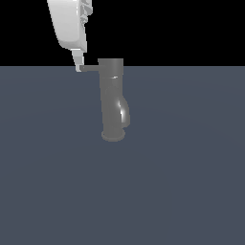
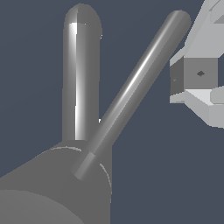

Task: Turn on the faucet by rotating a designated handle.

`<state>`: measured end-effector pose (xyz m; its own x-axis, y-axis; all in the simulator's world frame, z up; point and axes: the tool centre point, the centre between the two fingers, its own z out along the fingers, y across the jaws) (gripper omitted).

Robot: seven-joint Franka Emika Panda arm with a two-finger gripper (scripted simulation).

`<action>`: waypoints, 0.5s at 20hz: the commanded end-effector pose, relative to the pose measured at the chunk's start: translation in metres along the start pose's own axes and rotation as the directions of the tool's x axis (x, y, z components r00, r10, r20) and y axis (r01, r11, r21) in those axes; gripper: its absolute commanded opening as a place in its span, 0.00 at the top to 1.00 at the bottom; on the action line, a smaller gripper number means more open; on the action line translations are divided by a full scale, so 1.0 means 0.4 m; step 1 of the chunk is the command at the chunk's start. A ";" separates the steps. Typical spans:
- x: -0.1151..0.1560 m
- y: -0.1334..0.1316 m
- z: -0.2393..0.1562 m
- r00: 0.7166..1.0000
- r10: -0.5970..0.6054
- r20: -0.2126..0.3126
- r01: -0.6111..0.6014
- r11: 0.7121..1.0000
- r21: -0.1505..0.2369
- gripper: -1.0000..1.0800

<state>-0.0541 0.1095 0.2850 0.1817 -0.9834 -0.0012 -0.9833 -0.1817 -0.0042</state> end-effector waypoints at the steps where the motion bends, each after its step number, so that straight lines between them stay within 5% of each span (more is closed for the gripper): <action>1: 0.039 0.020 0.000 1.000 0.014 -0.001 -0.014 1.000 -0.003 1.00; 10: 0.105 0.083 -0.001 1.000 0.015 -0.001 -0.015 1.000 -0.004 1.00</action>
<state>-0.0751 0.0741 0.2849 0.1789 -0.9839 -0.0006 -0.9839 -0.1788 -0.0030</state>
